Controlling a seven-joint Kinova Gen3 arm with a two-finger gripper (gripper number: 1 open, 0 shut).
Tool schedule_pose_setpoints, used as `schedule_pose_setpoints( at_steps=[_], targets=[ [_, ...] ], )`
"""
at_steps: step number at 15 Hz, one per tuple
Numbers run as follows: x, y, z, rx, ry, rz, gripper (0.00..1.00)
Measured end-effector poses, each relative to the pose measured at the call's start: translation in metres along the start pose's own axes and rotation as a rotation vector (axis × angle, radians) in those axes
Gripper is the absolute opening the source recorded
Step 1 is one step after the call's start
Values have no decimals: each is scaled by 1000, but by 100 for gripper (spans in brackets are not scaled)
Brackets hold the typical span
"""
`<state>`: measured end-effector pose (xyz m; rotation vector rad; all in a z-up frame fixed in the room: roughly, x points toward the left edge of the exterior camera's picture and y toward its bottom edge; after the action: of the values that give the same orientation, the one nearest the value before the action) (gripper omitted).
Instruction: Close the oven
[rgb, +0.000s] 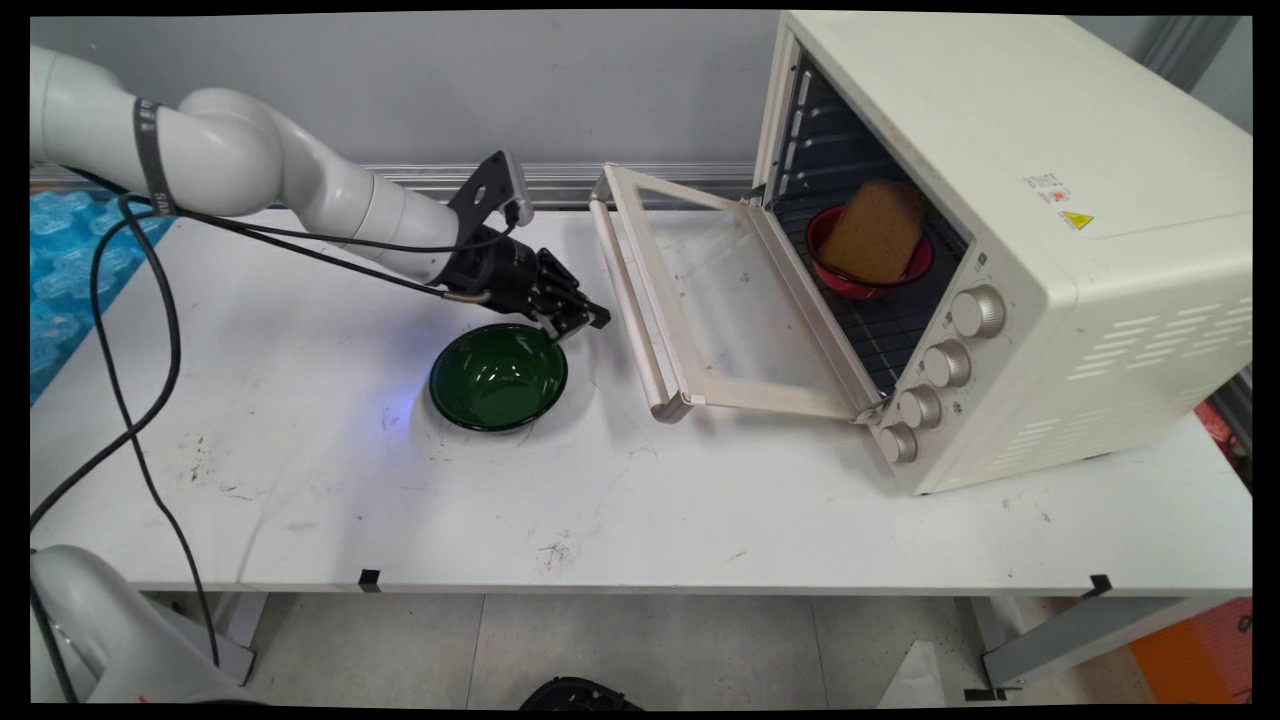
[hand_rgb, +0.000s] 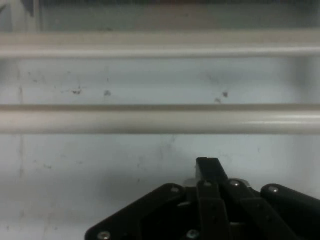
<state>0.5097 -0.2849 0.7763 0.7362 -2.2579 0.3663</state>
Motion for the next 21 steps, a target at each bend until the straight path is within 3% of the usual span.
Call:
schedule_pose_setpoints(
  at_steps=[9, 21],
  targets=[
    [4, 3, 4, -23, 38, -2, 0],
    [24, 0, -3, -22, 75, 7, 0]
  ],
)
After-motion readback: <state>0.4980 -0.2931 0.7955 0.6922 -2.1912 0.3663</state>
